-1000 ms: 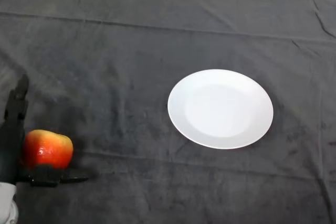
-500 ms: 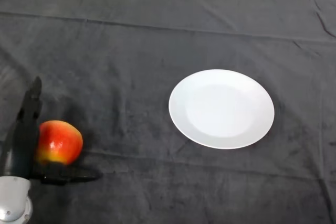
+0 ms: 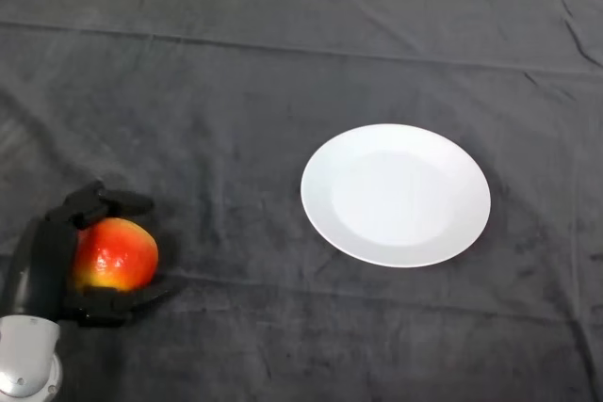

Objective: Move the apple to the plate

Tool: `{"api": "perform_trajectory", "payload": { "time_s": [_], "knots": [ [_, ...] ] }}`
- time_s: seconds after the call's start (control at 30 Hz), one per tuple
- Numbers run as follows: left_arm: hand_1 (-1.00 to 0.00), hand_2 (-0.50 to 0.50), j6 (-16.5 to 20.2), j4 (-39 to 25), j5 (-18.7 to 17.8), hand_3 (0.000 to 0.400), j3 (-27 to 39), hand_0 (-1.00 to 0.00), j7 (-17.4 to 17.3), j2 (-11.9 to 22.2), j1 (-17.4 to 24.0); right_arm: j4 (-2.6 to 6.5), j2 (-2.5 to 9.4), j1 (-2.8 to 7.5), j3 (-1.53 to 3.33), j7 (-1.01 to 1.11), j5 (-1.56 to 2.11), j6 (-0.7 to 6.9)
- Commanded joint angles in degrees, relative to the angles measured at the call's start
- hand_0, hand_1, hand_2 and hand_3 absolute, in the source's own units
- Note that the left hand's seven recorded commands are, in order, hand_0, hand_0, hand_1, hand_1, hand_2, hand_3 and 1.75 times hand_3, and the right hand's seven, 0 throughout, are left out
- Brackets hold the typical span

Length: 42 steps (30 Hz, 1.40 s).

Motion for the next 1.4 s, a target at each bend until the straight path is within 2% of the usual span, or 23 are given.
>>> {"api": "perform_trajectory", "payload": {
  "time_s": [0.03, 0.23, 0.5, 0.8, 1.4],
  "knots": [
    [-1.00, 0.00, -0.06, 1.82, 1.12, 0.400, -1.74, -1.00, 0.57, 1.78, -2.54, -2.31, 0.03, -0.89, -0.53, -0.79, 0.91, -0.04],
    [-1.00, 0.00, 3.72, -2.52, 1.33, 0.400, -1.76, -1.00, 0.33, 1.70, -3.56, -2.33, 0.04, -0.89, -0.52, -0.79, 0.92, -0.04],
    [-1.00, 0.00, 7.35, -4.29, 3.35, 0.400, -4.29, -1.00, 2.35, -0.91, -8.10, -2.36, 0.05, -0.88, -0.50, -0.81, 0.92, -0.04],
    [-1.00, 0.00, 7.74, -1.96, 4.71, 0.400, -9.91, -1.00, 5.45, -4.47, -12.51, -2.36, 0.05, -0.87, -0.49, -0.81, 0.93, -0.04],
    [-1.00, 0.00, 5.85, 6.13, 1.68, 0.400, -18.73, -1.00, 6.71, -7.15, -20.36, -2.21, -0.02, -0.91, -0.52, -0.75, 0.97, -0.05]
  ]
}}
